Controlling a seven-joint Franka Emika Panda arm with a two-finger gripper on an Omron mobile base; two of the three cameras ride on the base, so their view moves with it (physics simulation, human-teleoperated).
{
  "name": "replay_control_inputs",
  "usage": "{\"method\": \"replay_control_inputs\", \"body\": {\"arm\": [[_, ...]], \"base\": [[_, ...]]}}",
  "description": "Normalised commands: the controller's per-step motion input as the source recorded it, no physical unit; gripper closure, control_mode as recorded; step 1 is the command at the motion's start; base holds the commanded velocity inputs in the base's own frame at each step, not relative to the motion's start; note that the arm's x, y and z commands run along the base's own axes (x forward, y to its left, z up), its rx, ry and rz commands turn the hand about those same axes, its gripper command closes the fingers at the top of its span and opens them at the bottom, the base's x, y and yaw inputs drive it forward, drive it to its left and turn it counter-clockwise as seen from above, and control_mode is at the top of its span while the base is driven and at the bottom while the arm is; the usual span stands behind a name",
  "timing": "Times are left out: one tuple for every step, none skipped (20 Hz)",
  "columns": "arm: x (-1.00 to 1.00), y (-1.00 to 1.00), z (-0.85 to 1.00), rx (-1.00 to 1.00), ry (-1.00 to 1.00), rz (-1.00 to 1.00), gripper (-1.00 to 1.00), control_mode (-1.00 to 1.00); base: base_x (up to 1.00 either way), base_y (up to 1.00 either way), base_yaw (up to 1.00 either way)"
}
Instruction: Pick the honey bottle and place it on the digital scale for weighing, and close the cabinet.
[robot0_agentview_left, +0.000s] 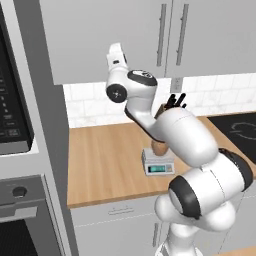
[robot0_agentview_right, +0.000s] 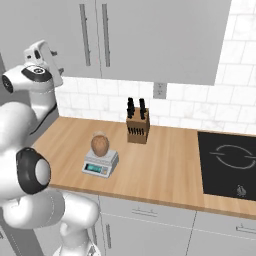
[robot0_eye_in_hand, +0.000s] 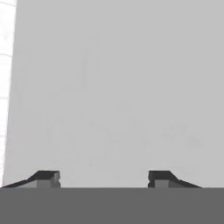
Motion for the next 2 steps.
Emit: {"method": "replay_control_inputs", "body": {"arm": [[0.60, -0.50, -0.72, 0.00, 0.00, 0.03, -1.00, -1.00], [0.66, -0.50, -0.75, 0.00, 0.01, 0.03, -1.00, -1.00]], "base": [[0.00, 0.00, 0.00], [0.00, 0.00, 0.00]]}}
